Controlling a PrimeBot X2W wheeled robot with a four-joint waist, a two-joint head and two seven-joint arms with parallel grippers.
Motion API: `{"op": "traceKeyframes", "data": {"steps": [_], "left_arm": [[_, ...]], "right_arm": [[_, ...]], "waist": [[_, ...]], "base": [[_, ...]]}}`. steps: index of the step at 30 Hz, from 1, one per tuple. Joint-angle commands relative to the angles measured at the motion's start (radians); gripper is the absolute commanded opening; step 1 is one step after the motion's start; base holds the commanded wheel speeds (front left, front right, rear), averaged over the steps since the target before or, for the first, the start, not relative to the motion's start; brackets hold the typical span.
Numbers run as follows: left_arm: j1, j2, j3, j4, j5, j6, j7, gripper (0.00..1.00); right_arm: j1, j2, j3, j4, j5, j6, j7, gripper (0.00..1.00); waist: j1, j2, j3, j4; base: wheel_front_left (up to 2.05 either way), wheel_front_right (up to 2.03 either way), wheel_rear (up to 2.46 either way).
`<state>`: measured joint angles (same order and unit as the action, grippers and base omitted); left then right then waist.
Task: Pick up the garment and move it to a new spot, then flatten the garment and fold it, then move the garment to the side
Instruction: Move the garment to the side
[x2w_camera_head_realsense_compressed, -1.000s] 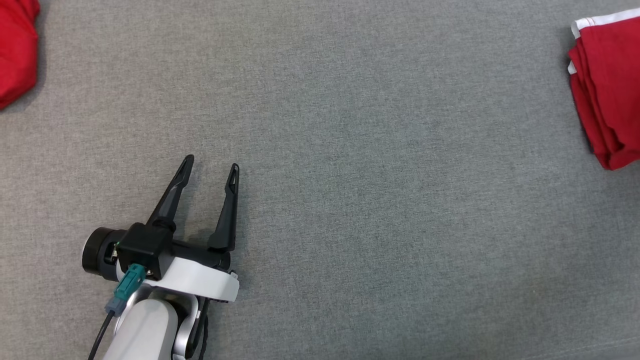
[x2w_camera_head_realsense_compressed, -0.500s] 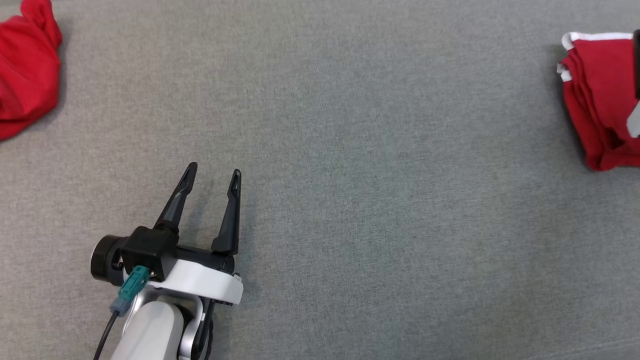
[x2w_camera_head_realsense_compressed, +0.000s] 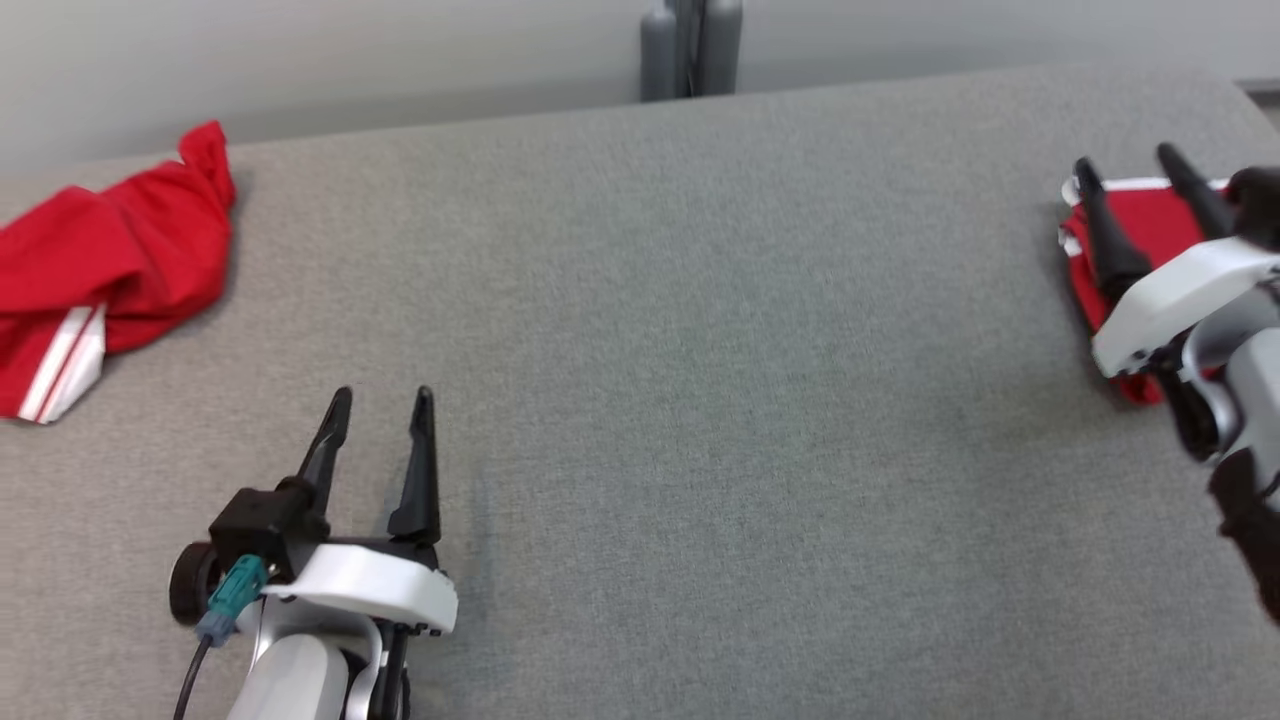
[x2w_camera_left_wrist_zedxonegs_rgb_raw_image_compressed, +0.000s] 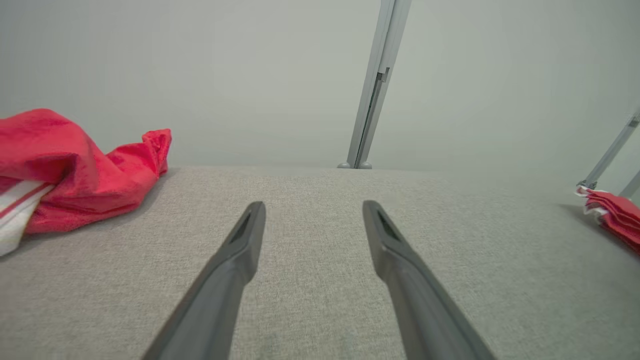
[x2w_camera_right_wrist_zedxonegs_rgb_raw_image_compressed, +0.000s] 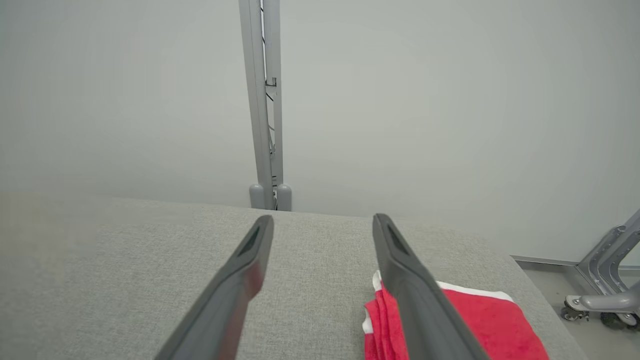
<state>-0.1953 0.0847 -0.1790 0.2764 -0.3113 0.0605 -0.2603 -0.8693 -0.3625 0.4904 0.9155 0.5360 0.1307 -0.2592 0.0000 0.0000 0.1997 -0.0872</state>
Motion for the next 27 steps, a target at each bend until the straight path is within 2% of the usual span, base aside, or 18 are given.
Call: {"op": "traceKeyframes", "data": {"steps": [1,8,15,18,23,27], "left_arm": [[0.006,0.003,0.008,-0.001,-0.006,0.004,-0.006,1.00],[0.072,-0.015,0.040,-0.005,-0.001,-0.001,-0.006,1.00],[0.120,-0.027,0.046,-0.007,0.004,0.019,-0.006,1.00],[0.136,-0.029,0.040,-0.004,0.005,0.020,-0.006,1.00],[0.150,-0.031,0.027,0.002,-0.001,0.022,-0.006,1.00],[0.154,-0.031,0.018,0.012,0.010,0.023,-0.006,1.00]], "right_arm": [[0.016,0.006,-0.010,-0.012,-0.005,0.000,-0.008,1.00],[0.234,0.114,-0.204,-0.225,-0.125,0.000,-0.007,1.00],[0.501,0.252,-0.396,-0.422,-0.288,0.000,-0.007,1.00],[0.597,0.287,-0.459,-0.491,-0.336,0.000,-0.007,1.00],[0.711,0.309,-0.465,-0.578,-0.363,0.000,-0.007,1.00],[0.761,0.309,-0.442,-0.618,-0.330,0.000,0.000,1.00]], "waist": [[0.0000,0.0000,-0.033,0.016],[0.0000,0.0000,-0.103,0.060],[0.0000,0.0000,-0.151,0.114],[0.0000,0.0000,-0.166,0.129],[0.0000,0.0000,-0.181,0.141],[0.0000,0.0000,-0.184,0.137]], "base": [[0.00,0.00,0.00],[0.00,0.00,0.00],[0.00,0.00,0.00],[0.00,0.00,0.00],[0.00,0.00,0.00],[0.00,0.00,0.00]]}}
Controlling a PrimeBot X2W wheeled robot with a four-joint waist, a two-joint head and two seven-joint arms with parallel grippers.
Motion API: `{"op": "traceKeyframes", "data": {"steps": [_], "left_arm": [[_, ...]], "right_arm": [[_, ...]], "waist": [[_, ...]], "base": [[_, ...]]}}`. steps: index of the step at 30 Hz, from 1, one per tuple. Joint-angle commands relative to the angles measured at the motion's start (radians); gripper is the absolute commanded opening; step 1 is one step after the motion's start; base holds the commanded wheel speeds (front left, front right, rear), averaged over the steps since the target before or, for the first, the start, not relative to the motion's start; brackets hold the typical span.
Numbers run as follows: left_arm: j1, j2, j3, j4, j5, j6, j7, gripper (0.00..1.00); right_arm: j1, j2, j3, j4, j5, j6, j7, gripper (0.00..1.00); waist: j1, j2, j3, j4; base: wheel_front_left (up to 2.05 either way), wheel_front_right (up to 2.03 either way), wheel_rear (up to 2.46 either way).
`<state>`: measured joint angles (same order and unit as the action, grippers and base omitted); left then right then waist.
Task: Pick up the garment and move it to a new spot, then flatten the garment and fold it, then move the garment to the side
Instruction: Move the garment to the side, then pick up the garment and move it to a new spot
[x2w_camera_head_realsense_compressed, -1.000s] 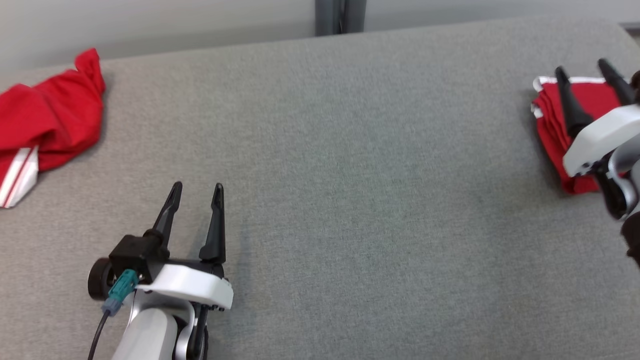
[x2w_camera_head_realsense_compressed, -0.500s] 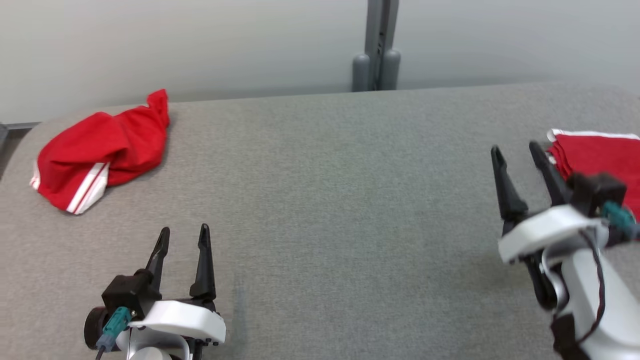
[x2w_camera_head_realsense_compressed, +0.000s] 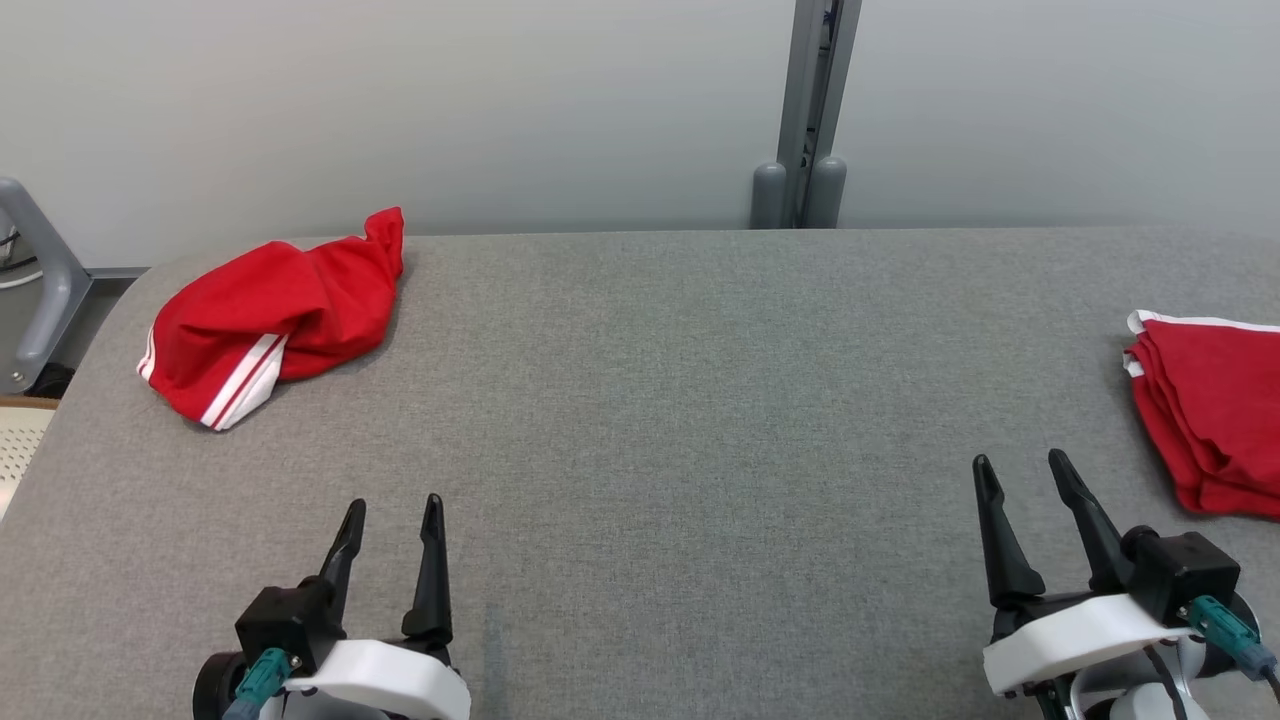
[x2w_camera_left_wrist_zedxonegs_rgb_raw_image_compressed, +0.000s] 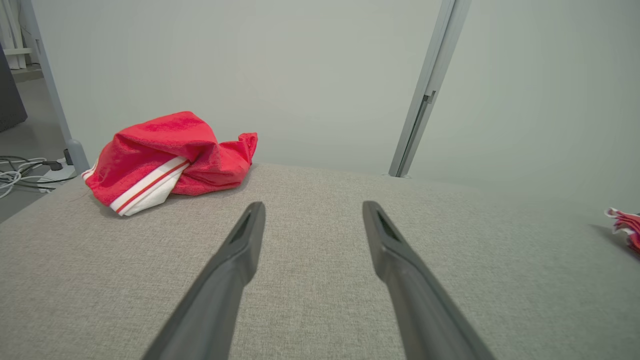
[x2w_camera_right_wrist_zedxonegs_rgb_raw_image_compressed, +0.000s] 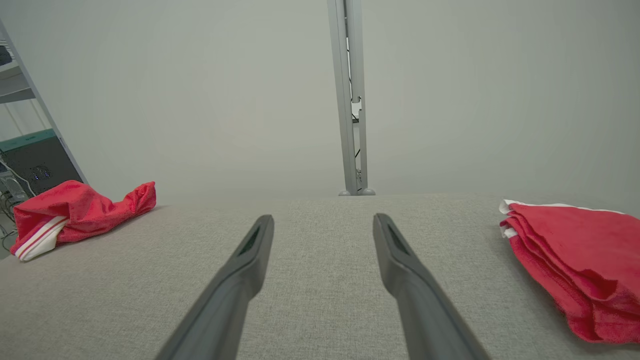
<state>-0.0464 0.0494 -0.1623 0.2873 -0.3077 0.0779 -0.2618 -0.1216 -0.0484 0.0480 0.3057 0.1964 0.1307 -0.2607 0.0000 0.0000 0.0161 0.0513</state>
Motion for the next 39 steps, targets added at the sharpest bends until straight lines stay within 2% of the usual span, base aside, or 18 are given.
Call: {"op": "traceKeyframes", "data": {"steps": [1,17,23,29,39], "left_arm": [[0.004,0.004,0.001,0.004,0.007,0.008,-0.004,1.00],[-0.018,0.003,-0.016,0.020,-0.008,0.011,-0.004,1.00],[-0.025,0.003,-0.016,0.020,-0.008,0.010,-0.004,1.00],[-0.029,0.003,0.000,0.013,0.003,0.009,-0.004,1.00],[-0.037,0.003,0.003,0.014,0.005,0.003,-0.003,1.00]], "right_arm": [[0.019,-0.005,0.000,-0.015,0.015,0.000,0.004,1.00],[0.042,-0.004,-0.002,-0.042,0.028,0.000,0.020,1.00],[0.048,-0.004,-0.010,-0.043,0.027,0.000,0.020,1.00],[0.053,-0.004,-0.002,-0.047,0.021,0.000,0.023,1.00],[0.037,-0.005,0.007,-0.058,0.007,0.000,0.034,1.00]], "waist": [[0.0000,0.0000,-0.001,-0.003],[0.0000,0.0000,0.003,-0.001],[0.0000,0.0000,-0.002,0.030],[0.0000,0.0000,-0.003,0.120],[0.0000,0.0000,0.014,0.362]], "base": [[0.00,0.00,0.00],[0.00,0.00,0.00],[0.00,0.00,0.00],[0.00,0.00,0.00],[0.00,0.00,0.00]]}}
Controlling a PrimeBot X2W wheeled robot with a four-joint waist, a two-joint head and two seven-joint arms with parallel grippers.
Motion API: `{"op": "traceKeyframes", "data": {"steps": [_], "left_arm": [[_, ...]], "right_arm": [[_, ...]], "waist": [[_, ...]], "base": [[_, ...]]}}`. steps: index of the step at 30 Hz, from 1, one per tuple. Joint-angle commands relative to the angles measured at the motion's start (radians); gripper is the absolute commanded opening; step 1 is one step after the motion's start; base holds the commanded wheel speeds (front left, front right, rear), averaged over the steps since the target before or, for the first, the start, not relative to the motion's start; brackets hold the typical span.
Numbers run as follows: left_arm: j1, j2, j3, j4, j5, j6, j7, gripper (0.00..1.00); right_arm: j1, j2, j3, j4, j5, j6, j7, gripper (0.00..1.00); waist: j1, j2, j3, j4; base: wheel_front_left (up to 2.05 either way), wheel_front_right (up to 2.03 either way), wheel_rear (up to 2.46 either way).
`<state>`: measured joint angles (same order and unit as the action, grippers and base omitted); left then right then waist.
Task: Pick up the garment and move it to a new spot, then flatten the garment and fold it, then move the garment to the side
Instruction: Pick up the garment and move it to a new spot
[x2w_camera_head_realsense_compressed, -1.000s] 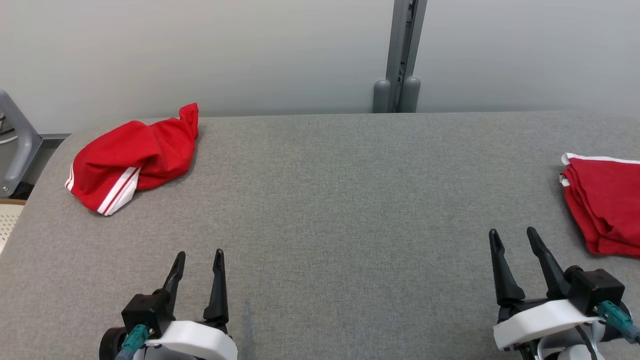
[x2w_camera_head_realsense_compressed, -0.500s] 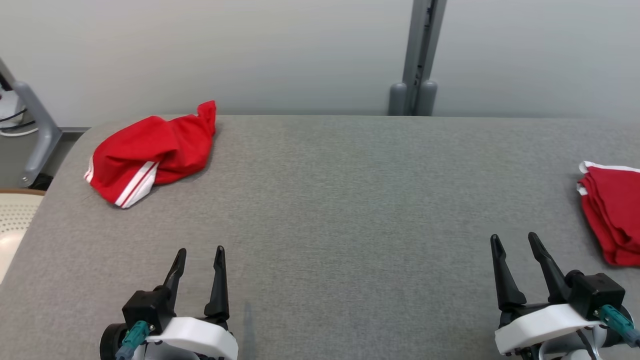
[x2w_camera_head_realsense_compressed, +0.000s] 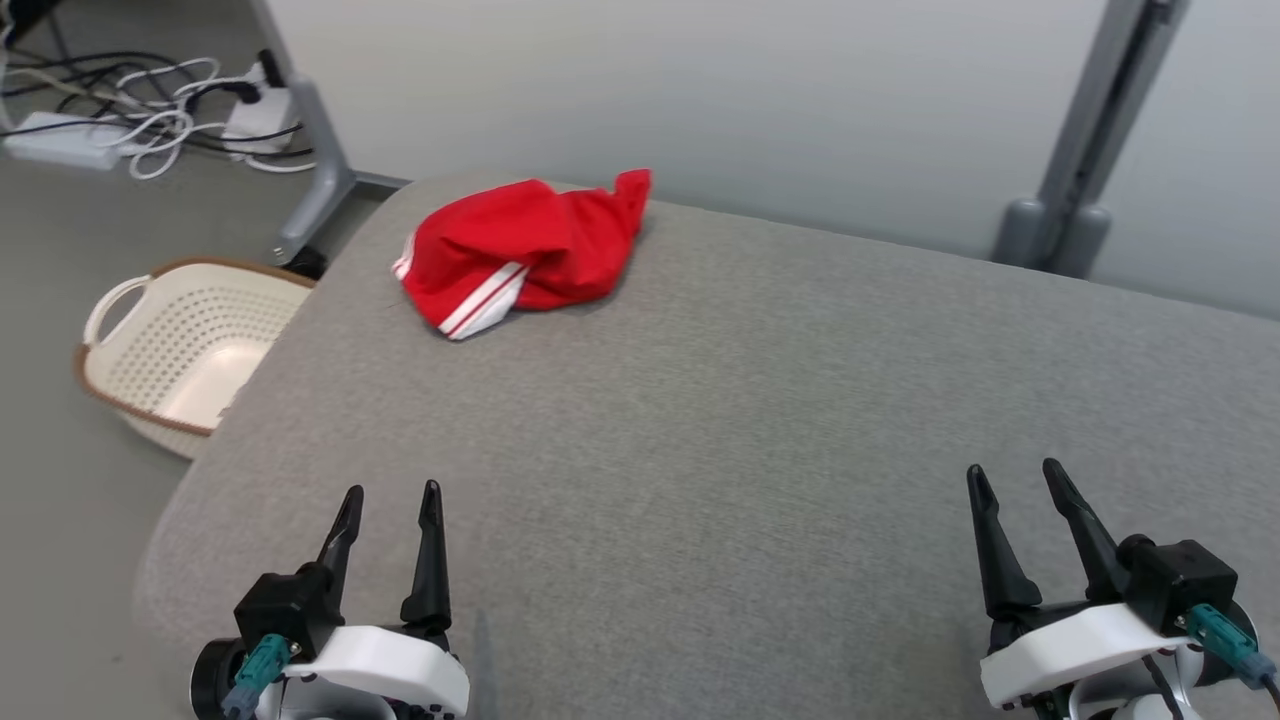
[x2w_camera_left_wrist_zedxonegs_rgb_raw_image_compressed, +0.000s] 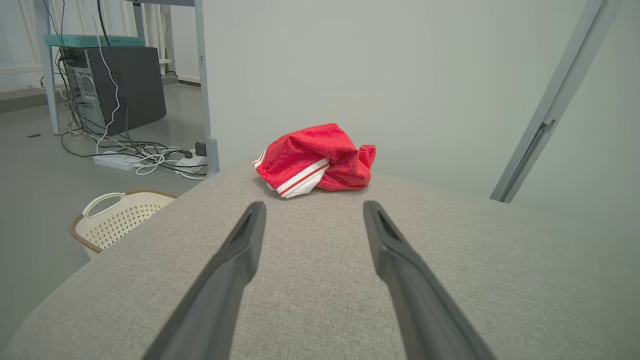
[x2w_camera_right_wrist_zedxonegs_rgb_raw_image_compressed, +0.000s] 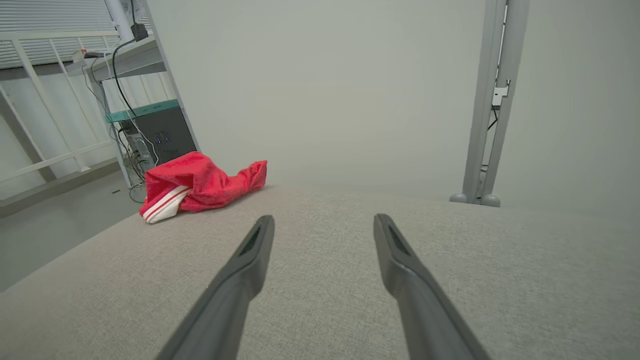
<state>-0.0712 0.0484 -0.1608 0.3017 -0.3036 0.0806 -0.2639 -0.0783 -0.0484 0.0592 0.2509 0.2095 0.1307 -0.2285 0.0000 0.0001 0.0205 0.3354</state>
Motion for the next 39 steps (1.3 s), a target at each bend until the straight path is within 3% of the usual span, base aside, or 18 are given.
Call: {"op": "traceKeyframes", "data": {"steps": [1,6,16,22,30,34,39], "left_arm": [[-0.011,0.004,0.003,-0.001,-0.001,0.001,0.000,1.00],[0.000,0.004,0.004,-0.004,-0.003,0.004,0.000,1.00],[0.042,0.004,0.012,-0.050,-0.033,0.029,0.000,1.00],[-0.013,0.004,-0.008,-0.026,-0.009,0.005,0.000,1.00],[-0.210,0.080,0.025,0.013,0.049,-0.041,0.000,1.00],[-0.424,0.188,0.039,0.088,0.082,-0.083,0.029,1.00],[-0.622,0.286,0.022,0.209,0.101,-0.145,0.153,1.00]], "right_arm": [[-0.007,-0.005,0.001,-0.004,-0.007,0.000,0.003,1.00],[-0.011,-0.005,0.010,-0.008,-0.009,0.000,0.012,1.00],[-0.060,-0.005,0.062,-0.015,-0.023,0.000,0.038,1.00],[-0.062,-0.005,0.030,-0.039,-0.037,0.000,0.043,1.00],[-0.106,-0.005,0.007,-0.085,-0.083,0.000,0.071,1.00],[-0.145,-0.005,-0.003,-0.125,-0.118,0.000,0.094,1.00],[-0.184,-0.005,0.008,-0.161,-0.135,0.000,0.115,1.00]], "waist": [[0.0000,-0.0001,0.011,0.100],[0.0000,-0.0001,0.022,0.191],[0.0000,-0.0001,0.076,0.209],[0.0000,-0.0001,0.113,0.203],[0.0000,-0.0001,0.214,0.098],[0.0000,-0.0001,0.299,0.007],[0.0000,-0.0001,0.384,-0.089]], "base": [[0.00,0.00,0.00],[0.00,0.00,0.00],[0.00,0.00,0.00],[0.00,0.00,0.00],[0.00,0.00,0.00],[0.00,0.00,0.00],[0.00,0.00,0.00]]}}
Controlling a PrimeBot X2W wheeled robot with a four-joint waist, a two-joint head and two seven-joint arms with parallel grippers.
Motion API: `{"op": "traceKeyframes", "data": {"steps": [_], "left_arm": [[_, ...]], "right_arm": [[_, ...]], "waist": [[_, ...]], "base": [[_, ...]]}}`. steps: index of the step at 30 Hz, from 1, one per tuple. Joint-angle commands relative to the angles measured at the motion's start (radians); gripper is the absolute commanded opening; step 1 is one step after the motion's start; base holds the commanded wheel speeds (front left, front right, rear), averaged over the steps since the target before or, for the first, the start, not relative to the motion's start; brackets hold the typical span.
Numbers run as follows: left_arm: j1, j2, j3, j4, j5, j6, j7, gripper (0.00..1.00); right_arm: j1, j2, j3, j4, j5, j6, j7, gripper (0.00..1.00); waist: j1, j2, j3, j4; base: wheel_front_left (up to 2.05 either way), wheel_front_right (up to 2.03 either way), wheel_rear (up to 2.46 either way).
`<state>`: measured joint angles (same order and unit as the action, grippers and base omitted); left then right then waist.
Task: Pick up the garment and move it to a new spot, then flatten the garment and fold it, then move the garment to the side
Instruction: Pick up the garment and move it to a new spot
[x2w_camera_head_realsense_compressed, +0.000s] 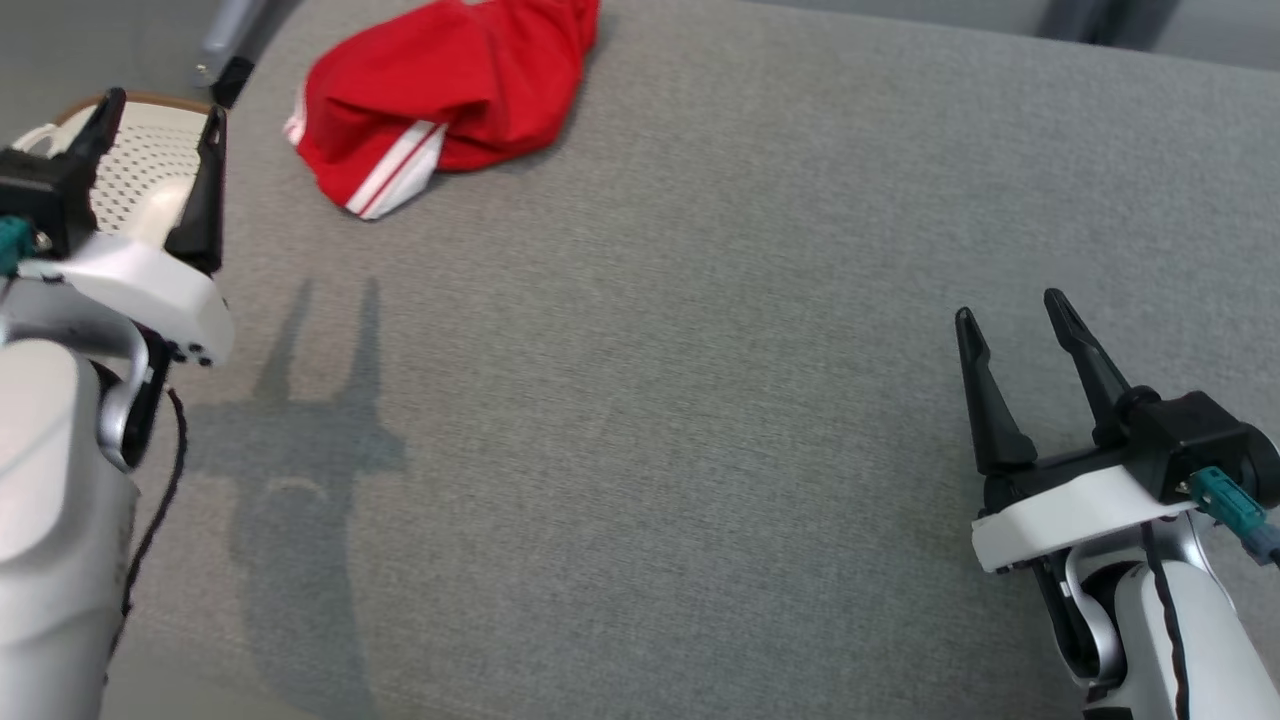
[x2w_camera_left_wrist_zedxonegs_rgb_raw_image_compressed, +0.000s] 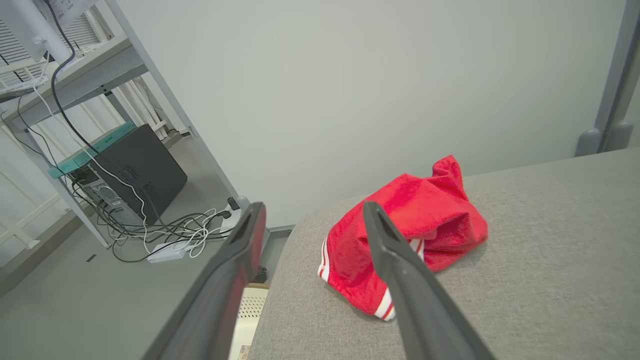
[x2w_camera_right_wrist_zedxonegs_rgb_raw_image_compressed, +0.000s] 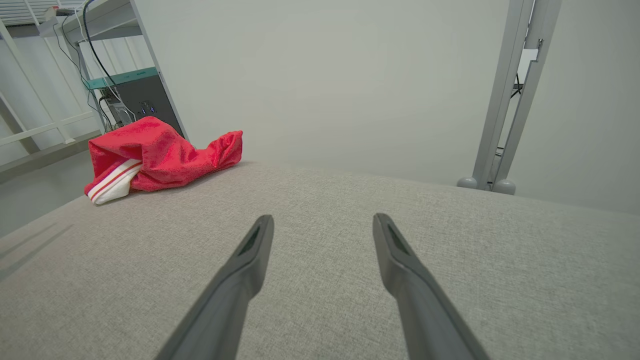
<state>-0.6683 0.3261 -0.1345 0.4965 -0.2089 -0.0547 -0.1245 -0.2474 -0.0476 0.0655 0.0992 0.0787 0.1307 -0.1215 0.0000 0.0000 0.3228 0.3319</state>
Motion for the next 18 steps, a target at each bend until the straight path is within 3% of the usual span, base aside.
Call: {"op": "traceKeyframes", "data": {"steps": [1,5,10,18], "left_arm": [[-0.063,0.024,0.000,0.042,-0.001,-0.016,0.042,1.00],[-0.178,0.077,-0.017,0.153,-0.010,-0.047,0.147,1.00],[-0.275,0.105,-0.022,0.278,-0.020,-0.054,0.224,1.00],[-0.356,0.142,-0.028,0.419,0.008,-0.001,0.222,1.00]], "right_arm": [[-0.021,-0.006,0.004,-0.018,-0.007,0.000,0.008,1.00],[-0.041,-0.006,-0.001,-0.047,-0.016,0.000,0.019,1.00],[-0.056,-0.005,-0.012,-0.081,-0.035,0.000,0.031,1.00],[-0.064,-0.006,-0.017,-0.105,-0.031,0.000,0.025,1.00]], "waist": [[0.0000,0.0000,0.099,-0.104],[0.0000,0.0000,0.165,-0.166],[0.0000,0.0000,0.238,-0.223],[0.0000,0.0000,0.300,-0.271]], "base": [[0.00,0.00,0.00],[0.00,0.00,0.00],[0.00,0.00,0.00],[0.00,0.00,0.00]]}}
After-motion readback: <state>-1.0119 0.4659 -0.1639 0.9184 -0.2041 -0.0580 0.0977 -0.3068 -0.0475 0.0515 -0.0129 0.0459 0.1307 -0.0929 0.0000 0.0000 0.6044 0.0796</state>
